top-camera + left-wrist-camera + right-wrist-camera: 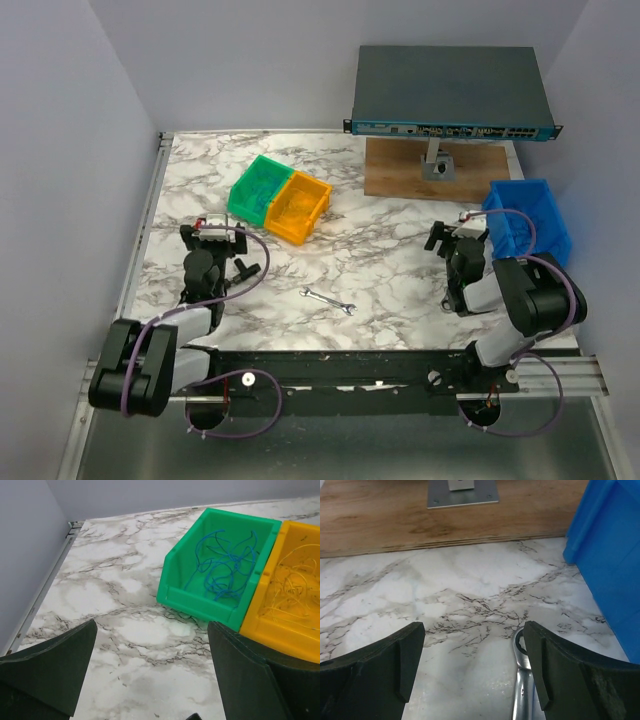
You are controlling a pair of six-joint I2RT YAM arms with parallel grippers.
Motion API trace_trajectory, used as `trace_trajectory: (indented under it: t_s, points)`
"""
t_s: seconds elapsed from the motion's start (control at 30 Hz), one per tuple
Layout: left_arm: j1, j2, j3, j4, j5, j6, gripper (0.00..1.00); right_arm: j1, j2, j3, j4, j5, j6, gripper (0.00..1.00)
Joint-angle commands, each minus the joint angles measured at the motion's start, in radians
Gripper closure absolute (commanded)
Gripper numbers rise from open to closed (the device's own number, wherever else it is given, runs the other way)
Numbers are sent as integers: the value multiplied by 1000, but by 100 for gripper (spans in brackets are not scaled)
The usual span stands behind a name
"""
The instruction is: Untangle the cables
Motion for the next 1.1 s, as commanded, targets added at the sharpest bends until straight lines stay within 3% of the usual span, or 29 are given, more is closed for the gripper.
trace_trajectory:
  t_s: [0.0,0.07,0.13,0.27,0.3,0.33,1.07]
  points:
    - [80,145,25,219,61,-37,5,-21,50,-1,171,56,50,13]
    - [92,130,73,86,105,-41,4,-24,51,4,178,58,56,17]
    - [109,147,82,105,81,-58,4,-24,60,-2,202,55,42,8]
    - [110,139,83,86,81,-75,2,-24,62,-7,212,45,34,16]
    - [109,139,86,82,81,-77,2,-26,60,-7,207,45,36,3]
    - [109,144,83,98,81,-75,2,-24,60,-7,209,44,36,0]
    - [110,142,85,89,83,-76,2,-24,60,-7,210,44,36,0]
